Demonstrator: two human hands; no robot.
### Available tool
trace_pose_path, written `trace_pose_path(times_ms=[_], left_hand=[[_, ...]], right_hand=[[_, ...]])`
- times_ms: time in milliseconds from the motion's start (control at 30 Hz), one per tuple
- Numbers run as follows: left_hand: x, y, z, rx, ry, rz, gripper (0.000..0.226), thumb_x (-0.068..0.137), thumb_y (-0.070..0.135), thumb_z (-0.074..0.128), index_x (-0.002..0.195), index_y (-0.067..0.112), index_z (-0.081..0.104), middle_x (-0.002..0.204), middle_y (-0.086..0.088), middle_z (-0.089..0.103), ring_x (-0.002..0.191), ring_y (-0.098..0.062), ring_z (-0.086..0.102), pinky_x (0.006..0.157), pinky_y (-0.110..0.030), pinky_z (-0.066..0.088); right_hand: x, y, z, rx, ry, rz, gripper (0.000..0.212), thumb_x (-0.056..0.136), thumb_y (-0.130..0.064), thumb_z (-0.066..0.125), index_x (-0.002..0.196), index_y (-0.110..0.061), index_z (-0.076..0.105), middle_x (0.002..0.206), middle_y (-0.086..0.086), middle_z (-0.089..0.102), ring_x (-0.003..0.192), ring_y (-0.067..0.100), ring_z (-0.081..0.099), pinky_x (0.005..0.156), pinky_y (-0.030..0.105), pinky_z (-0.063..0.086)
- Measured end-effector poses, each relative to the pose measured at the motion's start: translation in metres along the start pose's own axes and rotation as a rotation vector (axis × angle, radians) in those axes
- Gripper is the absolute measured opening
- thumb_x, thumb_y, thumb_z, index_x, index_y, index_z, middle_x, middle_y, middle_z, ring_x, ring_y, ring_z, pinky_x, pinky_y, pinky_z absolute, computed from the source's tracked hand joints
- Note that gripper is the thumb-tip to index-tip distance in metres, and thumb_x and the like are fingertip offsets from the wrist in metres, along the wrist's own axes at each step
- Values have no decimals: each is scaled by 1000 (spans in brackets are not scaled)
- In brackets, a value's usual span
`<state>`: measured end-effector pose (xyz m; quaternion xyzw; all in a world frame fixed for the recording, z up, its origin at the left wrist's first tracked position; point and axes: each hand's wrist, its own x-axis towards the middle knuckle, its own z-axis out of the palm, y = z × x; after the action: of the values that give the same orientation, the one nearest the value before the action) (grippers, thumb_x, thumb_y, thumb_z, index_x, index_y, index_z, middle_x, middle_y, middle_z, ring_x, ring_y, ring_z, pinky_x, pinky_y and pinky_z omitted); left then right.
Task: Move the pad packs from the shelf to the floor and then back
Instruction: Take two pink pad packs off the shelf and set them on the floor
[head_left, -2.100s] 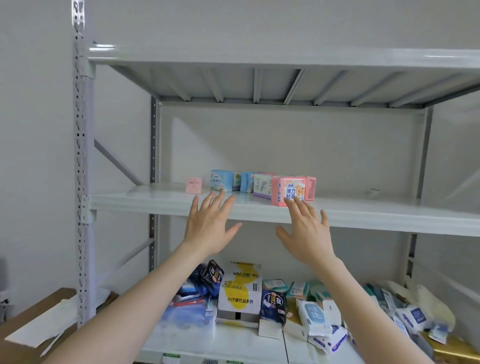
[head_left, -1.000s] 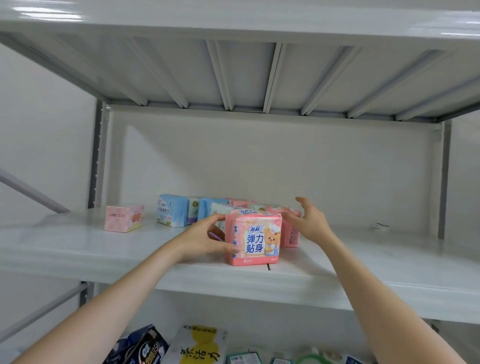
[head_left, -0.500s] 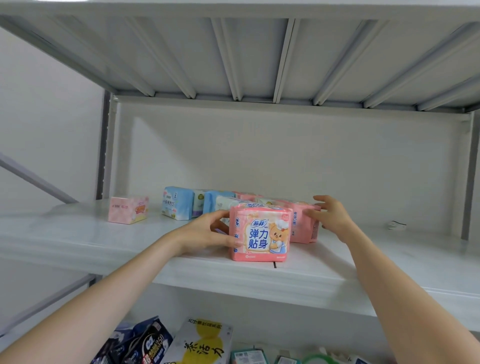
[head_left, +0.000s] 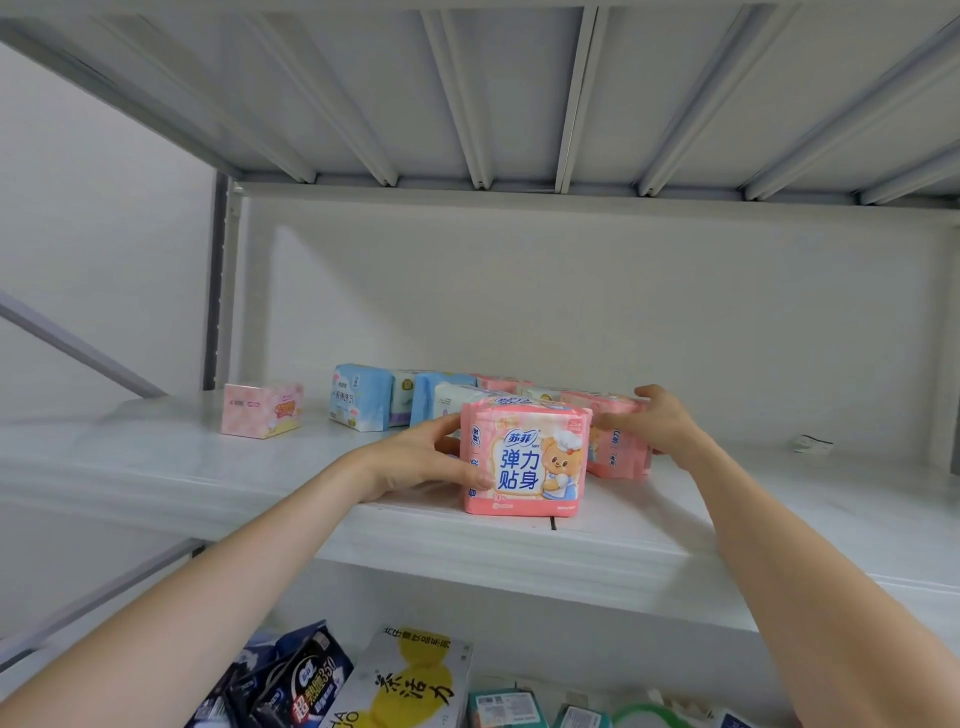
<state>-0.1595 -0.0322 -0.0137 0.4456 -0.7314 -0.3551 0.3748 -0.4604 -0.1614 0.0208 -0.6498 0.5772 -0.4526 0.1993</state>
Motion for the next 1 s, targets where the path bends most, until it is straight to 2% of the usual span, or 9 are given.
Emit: trace_pose_path(times_ms=[100, 233, 367, 433, 500, 700, 833, 900, 1000], left_hand=[[0, 1, 3, -30, -10, -1, 80, 60, 24, 85, 132, 32, 50, 122, 6, 68, 110, -11, 66, 102, -35, 49], [-3, 1, 1, -29, -32, 16, 83, 59, 28, 86, 134, 31, 49, 125, 5, 66, 116, -14, 63, 104, -37, 46], [-7, 1, -2, -36, -40, 44, 81, 58, 28, 86, 131, 32, 51, 124, 4, 67, 115, -15, 64, 103, -39, 47], [-9, 0, -3, -45, -30, 61, 80, 57, 29, 86, 130, 34, 52, 122, 5, 68, 114, -15, 64, 101, -37, 49], [-12, 0, -4, -50, -19, 82, 78, 56, 30, 85, 128, 34, 54, 120, 4, 69, 112, -15, 65, 99, -36, 50], [-25, 0, -9, -63, 82, 89, 68, 48, 39, 83, 113, 31, 63, 108, 4, 74, 102, -16, 70, 103, -43, 48], [-32, 0, -10, 7, 42, 74, 69, 50, 39, 86, 115, 31, 65, 116, -3, 70, 116, -28, 62, 107, -54, 41], [-32, 3, -10, 9, -14, 59, 71, 51, 37, 88, 117, 32, 63, 118, 1, 70, 117, -25, 62, 107, -51, 42], [-27, 7, -8, 14, -124, 58, 78, 54, 34, 88, 125, 32, 57, 119, 9, 69, 114, -11, 64, 106, -40, 45]], right_hand=[[-1, 1, -5, 5, 9, 28, 108, 60, -42, 88, 146, -13, 29, 134, 9, 51, 107, 27, 59, 85, 40, 52], [-14, 1, -17, 28, -12, 49, 105, 60, -36, 89, 144, -8, 32, 122, 7, 57, 104, 27, 62, 88, 45, 54], [-34, -3, -29, 49, -42, 43, 71, 62, -29, 89, 119, -4, 56, 100, 9, 71, 90, 25, 69, 83, 44, 58], [-44, -4, -33, 76, -42, 32, 52, 63, -25, 88, 105, -6, 62, 92, 8, 73, 84, 23, 70, 79, 43, 59], [-56, -5, -34, 109, -25, 16, 45, 64, -22, 87, 99, -8, 63, 86, 6, 73, 78, 20, 71, 74, 39, 59], [-97, -13, -33, 217, 59, -10, 49, 63, -31, 87, 101, -9, 66, 92, 6, 73, 82, 20, 71, 71, 38, 60], [-125, -20, -33, 251, 119, -8, 51, 57, -36, 89, 97, -14, 64, 93, 4, 73, 83, 20, 71, 74, 39, 60], [-137, -22, -36, 254, 147, -2, 56, 56, -36, 89, 100, -14, 63, 95, 4, 71, 85, 20, 70, 74, 39, 60], [-151, -22, -45, 254, 182, 12, 63, 57, -34, 90, 108, -12, 62, 97, 4, 71, 85, 20, 70, 71, 36, 59]])
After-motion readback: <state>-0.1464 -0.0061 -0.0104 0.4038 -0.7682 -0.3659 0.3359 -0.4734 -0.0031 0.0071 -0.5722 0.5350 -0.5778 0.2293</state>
